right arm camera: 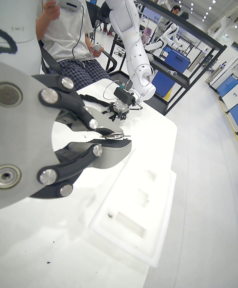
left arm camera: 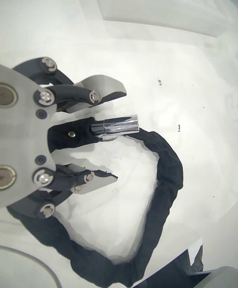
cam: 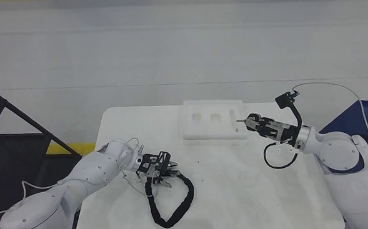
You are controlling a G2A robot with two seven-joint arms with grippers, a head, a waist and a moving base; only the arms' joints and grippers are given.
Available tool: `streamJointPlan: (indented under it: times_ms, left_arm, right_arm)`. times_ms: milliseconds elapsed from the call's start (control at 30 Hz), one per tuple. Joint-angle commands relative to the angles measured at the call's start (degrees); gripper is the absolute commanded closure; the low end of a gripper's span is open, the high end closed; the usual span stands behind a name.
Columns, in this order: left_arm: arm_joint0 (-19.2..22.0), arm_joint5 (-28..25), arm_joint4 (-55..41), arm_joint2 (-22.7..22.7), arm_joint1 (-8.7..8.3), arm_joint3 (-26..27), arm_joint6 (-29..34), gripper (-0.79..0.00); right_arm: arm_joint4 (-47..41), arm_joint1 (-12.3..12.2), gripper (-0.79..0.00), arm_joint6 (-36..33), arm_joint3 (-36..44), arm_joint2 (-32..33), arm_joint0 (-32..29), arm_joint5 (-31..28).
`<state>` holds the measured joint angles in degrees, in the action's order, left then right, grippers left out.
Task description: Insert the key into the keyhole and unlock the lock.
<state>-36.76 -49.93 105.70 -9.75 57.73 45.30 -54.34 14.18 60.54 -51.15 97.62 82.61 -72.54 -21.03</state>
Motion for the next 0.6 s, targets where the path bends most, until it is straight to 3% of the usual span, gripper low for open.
streamJointPlan:
  times_ms: [0,300,567]
  left_arm:
    - [0.08,0.07,0.17,-0.02,0.49,-0.91,0.82,0.000]
    - [0.43,1.03,-1.23,-0.48,1.43,-1.88,-1.04,0.000]
    - [1.44,3.78,-4.60,-0.63,-0.93,3.51,-3.79,0.000]
  right_arm:
    - [0.00,0.00,0.000,0.00,0.00,0.00,0.00,0.00]
    - [0.00,0.00,0.000,0.00,0.00,0.00,0.00,0.00]
    - [0.00,0.00,0.000,0.00,0.00,0.00,0.00,0.00]
